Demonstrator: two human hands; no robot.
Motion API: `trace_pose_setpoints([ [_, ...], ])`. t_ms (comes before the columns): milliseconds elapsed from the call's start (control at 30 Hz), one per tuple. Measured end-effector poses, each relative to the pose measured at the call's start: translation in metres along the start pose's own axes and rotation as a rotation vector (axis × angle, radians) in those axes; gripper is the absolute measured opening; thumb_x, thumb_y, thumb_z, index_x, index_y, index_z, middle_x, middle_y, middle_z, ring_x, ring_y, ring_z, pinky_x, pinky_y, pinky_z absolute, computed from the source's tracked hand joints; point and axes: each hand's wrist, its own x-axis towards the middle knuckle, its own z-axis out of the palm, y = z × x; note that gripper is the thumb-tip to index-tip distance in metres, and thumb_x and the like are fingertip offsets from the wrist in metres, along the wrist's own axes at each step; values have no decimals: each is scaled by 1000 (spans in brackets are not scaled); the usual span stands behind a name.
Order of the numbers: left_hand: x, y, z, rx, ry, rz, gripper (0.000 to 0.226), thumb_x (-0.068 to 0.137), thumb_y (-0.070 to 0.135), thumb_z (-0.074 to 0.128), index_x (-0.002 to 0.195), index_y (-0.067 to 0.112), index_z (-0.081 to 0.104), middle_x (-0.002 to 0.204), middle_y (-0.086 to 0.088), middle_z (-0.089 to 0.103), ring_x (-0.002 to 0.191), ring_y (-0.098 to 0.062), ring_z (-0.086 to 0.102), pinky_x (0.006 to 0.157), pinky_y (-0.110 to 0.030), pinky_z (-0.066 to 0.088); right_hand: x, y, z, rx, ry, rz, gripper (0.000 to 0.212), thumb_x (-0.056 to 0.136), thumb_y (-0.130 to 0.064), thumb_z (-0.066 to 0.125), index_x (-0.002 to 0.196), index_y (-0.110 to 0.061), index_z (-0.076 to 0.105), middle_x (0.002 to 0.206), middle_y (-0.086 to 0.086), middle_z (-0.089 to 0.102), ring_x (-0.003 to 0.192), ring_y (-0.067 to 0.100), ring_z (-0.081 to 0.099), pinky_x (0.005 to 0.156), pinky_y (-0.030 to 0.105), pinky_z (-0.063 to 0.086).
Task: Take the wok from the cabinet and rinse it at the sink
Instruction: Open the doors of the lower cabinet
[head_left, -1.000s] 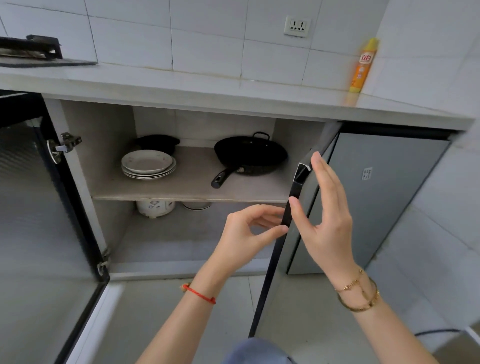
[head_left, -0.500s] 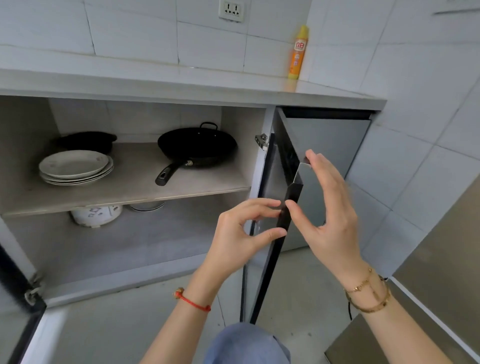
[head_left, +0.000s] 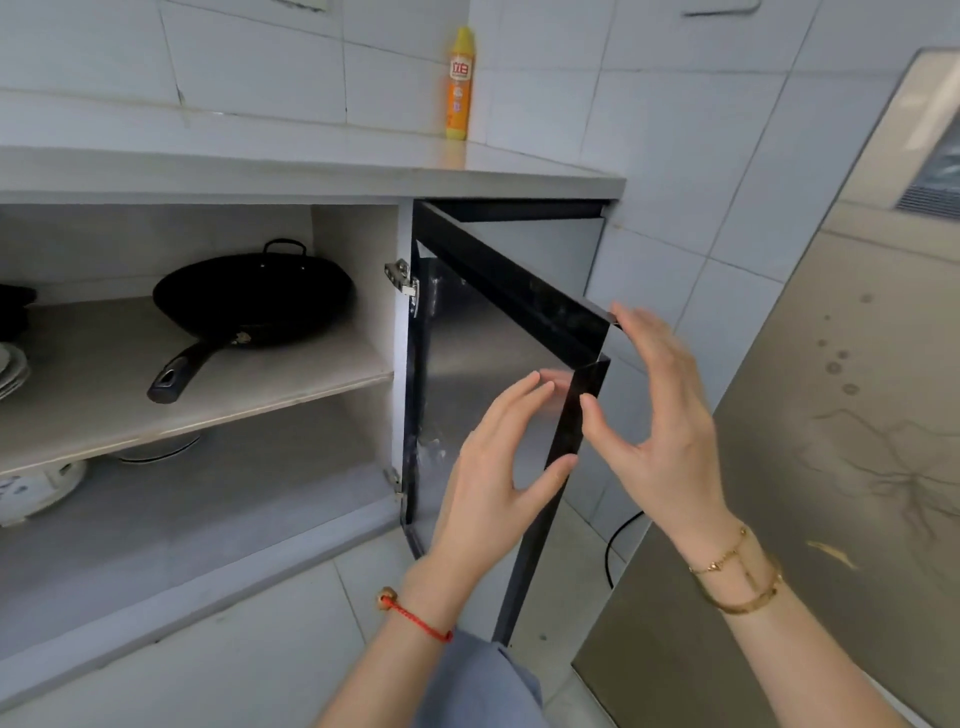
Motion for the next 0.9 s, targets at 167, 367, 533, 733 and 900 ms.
trace_pose_setpoints([
  [167, 8, -10, 25, 26, -102, -59, 69, 96, 42, 57, 155, 29, 23, 163, 19, 11, 149, 3, 11, 121, -32, 24, 1, 26, -10, -128, 9, 55, 66, 91, -18, 65, 148, -2, 36, 153, 6, 39, 147, 18, 28, 120, 19, 18],
  [367, 22, -26, 54, 81, -148, -63, 73, 100, 41, 50, 158, 28, 8, 165, 16, 1, 150, 3, 3, 123, -30, 17, 4, 54, -16, -287, -13, 98, 66, 94, -24, 60, 151, -6, 31, 157, 6, 35, 149, 19, 24, 123, 30, 21],
  [533, 29, -28, 73, 131, -84, -114, 75, 99, 35, 53, 158, 21, 9, 166, 9, 4, 151, -5, 9, 123, -30, 19, 5, 62, -16, -329, -14, 86, 66, 95, -25, 59, 151, -8, 30, 157, 6, 34, 149, 19, 23, 123, 31, 19],
  [733, 28, -26, 69, 139, -94, -114, 76, 98, 35, 55, 158, 23, 10, 166, 11, 5, 151, -5, 10, 123, -34, 22, 4, 61, -18, -325, -13, 57, 65, 95, -27, 60, 150, -7, 31, 157, 6, 35, 149, 20, 23, 122, 36, 23],
  [900, 21, -23, 53, 130, -107, -141, 72, 98, 36, 54, 157, 28, 14, 164, 17, 7, 149, 0, 13, 122, -37, 25, 4, 49, -20, -287, -20, 41, 64, 95, -26, 59, 150, -5, 33, 156, 8, 36, 149, 22, 24, 122, 38, 25],
])
